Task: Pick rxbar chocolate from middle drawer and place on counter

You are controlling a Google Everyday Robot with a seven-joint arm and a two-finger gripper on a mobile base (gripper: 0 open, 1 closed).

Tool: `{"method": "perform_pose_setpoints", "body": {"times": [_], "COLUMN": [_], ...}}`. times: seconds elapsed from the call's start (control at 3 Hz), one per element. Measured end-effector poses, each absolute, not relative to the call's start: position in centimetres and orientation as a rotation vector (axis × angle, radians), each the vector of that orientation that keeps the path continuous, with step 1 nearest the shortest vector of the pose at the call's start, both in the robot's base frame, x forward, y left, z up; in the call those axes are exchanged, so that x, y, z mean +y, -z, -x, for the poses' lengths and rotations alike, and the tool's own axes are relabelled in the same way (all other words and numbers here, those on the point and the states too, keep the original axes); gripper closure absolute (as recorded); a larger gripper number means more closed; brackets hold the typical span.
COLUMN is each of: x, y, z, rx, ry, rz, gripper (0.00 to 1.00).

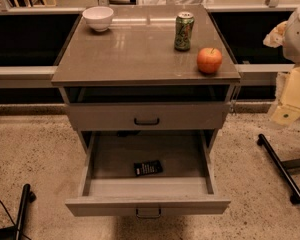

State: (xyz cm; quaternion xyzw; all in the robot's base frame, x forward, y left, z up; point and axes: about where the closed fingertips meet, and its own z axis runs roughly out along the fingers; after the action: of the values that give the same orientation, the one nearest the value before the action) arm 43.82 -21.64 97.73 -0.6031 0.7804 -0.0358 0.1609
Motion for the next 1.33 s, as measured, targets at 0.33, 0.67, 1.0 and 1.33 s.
{"method": "perform_pose_setpoints", "body": {"times": [0.33,0.67,1.0,1.33], "x": [-21.6,-21.3,-20.0,-18.5], "y": [-97.7,-94.4,-87.2,-77.5], "z": [-43.8,-44.7,-44.9,-43.2], "rx": [2.229,2.238,2.224,2.207], "ry": [0.102,0.034,-0.153,-0.368], "rz": [1.722,1.704,1.691,1.687], "gripper": [0.0,0.0,0.0,0.0]}}
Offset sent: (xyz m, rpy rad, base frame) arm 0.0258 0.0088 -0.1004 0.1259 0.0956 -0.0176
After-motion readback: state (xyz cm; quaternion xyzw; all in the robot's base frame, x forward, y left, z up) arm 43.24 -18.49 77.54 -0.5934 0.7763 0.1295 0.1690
